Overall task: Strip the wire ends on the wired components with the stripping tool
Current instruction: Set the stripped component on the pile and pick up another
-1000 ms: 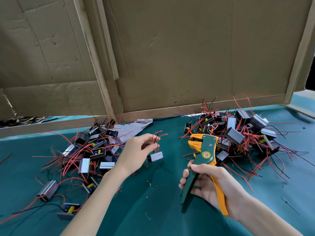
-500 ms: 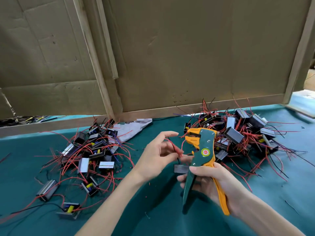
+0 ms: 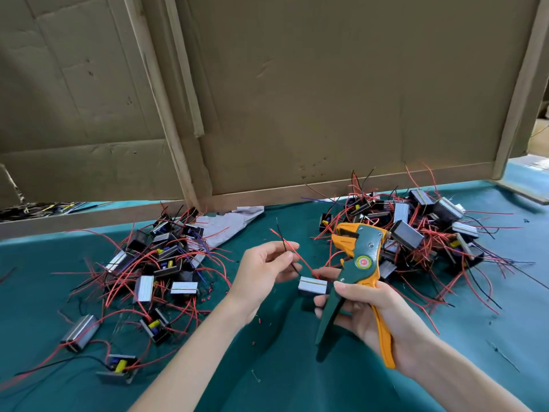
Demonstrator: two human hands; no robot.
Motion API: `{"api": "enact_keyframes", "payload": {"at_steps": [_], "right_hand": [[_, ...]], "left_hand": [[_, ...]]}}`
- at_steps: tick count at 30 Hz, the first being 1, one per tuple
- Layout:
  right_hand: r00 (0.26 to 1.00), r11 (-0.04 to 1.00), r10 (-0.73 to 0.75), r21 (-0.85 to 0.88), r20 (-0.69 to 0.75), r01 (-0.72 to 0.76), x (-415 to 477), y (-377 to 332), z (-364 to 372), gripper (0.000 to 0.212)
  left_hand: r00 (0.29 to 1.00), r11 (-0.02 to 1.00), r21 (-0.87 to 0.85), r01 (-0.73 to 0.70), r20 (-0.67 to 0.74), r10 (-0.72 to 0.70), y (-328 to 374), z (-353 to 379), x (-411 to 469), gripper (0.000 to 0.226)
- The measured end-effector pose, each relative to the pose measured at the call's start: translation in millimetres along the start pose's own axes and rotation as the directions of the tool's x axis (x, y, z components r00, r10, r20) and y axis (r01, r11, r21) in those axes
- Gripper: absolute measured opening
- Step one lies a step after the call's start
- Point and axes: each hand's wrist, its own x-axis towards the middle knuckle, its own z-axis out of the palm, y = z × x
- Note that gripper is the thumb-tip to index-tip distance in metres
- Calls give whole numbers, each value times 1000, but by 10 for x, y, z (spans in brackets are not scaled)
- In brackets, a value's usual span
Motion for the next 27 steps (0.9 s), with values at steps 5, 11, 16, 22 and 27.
{"api": "enact_keyframes", "payload": {"at_steps": [5,11,16,22,27], "right_hand": [[1000,1000,-18,-8,11,18,-11,-10,10,39],[999,997,-26,-78,39,29,-35,4,20,29],[996,996,17,-83,82,-10,-51,3,34,27],[995,997,8,-78,101,0,-71,-29,52,32],[992,997,-32,-63,122,40,-95,-68,45,36]], "left_hand": [[994,999,21,40,101,-42,6,20,-17,25],[989,983,136,-119,107,105,-4,70,-31,19],[994,984,148,-100,64,91,-18,105,-41,22],[989,980,174,93,100,-112,-5,86,-37,23],[948,954,-178,242,253,-193,32,43,-38,29]]}}
